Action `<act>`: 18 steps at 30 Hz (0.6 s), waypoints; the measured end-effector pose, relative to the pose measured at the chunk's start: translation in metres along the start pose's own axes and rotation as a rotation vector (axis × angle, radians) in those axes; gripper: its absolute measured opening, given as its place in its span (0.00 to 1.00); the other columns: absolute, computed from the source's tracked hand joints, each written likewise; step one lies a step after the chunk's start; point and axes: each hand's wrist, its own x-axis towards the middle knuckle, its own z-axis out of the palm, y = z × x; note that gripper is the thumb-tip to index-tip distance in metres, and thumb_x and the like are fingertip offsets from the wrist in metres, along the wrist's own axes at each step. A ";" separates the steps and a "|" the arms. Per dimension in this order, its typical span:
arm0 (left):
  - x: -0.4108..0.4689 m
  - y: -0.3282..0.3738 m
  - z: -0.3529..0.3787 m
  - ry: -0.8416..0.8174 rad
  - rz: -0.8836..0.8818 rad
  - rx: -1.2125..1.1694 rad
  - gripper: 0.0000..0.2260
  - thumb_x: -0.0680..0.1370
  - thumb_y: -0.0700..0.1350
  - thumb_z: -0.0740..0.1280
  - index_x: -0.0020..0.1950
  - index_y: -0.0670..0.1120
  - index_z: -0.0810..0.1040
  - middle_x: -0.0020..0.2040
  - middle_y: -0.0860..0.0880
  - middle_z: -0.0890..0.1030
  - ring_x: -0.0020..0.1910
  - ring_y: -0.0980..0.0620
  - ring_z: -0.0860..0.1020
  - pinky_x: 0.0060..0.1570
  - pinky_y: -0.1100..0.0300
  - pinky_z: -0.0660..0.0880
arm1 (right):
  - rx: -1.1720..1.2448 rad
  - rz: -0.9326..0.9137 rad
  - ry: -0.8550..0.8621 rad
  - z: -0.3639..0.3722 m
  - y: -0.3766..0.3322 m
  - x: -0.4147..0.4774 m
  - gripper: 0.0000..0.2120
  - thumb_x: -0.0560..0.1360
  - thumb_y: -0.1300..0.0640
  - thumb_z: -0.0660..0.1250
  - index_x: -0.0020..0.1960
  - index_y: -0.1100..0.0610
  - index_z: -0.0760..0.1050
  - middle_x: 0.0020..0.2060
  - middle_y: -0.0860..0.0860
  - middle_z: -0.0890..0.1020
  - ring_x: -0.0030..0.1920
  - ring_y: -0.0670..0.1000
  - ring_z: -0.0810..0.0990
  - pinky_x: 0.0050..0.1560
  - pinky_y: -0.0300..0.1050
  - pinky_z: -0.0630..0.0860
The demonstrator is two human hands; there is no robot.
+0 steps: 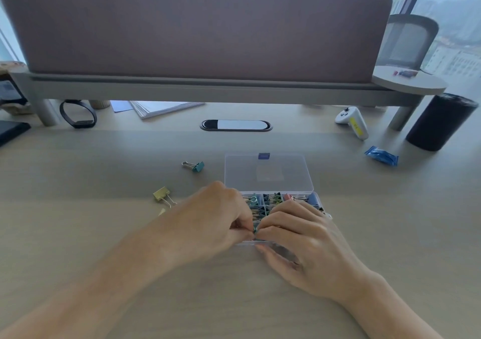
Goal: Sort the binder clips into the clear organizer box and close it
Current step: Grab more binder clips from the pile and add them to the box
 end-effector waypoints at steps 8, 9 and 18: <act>-0.007 -0.006 -0.016 -0.105 0.009 0.004 0.05 0.79 0.50 0.71 0.51 0.57 0.87 0.48 0.63 0.83 0.48 0.67 0.78 0.44 0.77 0.70 | -0.034 0.006 -0.038 0.000 0.000 0.001 0.07 0.80 0.53 0.71 0.44 0.54 0.83 0.45 0.44 0.84 0.49 0.52 0.80 0.52 0.49 0.77; -0.009 -0.006 -0.017 -0.103 0.003 0.018 0.05 0.79 0.50 0.71 0.51 0.57 0.87 0.48 0.63 0.83 0.48 0.68 0.77 0.42 0.78 0.68 | -0.035 0.007 -0.038 0.000 -0.001 0.001 0.07 0.80 0.53 0.71 0.44 0.54 0.83 0.45 0.44 0.84 0.49 0.51 0.80 0.52 0.49 0.77; -0.007 -0.008 -0.011 -0.119 0.056 0.070 0.07 0.80 0.53 0.69 0.50 0.55 0.87 0.50 0.59 0.83 0.52 0.60 0.78 0.53 0.57 0.75 | -0.033 0.005 -0.030 -0.002 -0.002 0.003 0.07 0.79 0.53 0.72 0.44 0.54 0.83 0.45 0.44 0.84 0.49 0.51 0.80 0.52 0.48 0.77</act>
